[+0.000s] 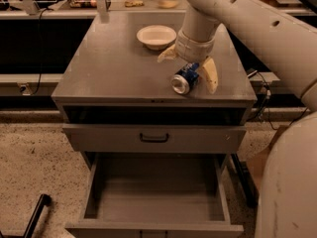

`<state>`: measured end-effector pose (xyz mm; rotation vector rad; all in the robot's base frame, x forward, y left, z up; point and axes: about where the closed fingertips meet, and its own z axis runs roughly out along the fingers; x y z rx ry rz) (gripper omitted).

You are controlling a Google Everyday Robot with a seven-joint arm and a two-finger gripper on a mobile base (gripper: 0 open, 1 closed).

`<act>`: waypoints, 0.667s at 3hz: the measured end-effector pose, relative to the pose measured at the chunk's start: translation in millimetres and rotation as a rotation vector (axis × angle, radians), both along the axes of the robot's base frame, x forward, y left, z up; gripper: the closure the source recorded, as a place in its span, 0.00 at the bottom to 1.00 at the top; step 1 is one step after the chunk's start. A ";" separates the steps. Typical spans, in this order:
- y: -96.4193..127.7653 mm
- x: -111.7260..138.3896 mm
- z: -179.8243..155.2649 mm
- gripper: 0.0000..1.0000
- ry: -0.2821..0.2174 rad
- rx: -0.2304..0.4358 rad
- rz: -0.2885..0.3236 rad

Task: Pick pepsi can from middle drawer and place on counter

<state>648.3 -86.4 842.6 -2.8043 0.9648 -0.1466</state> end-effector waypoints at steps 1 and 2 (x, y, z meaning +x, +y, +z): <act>5.2 -1.6 6.5 0.00 -0.006 -0.009 0.027; 0.6 -5.9 30.7 0.00 -0.048 0.038 0.063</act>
Offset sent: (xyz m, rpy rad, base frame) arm -0.0172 -0.0119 0.0661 0.0947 -0.0926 0.1091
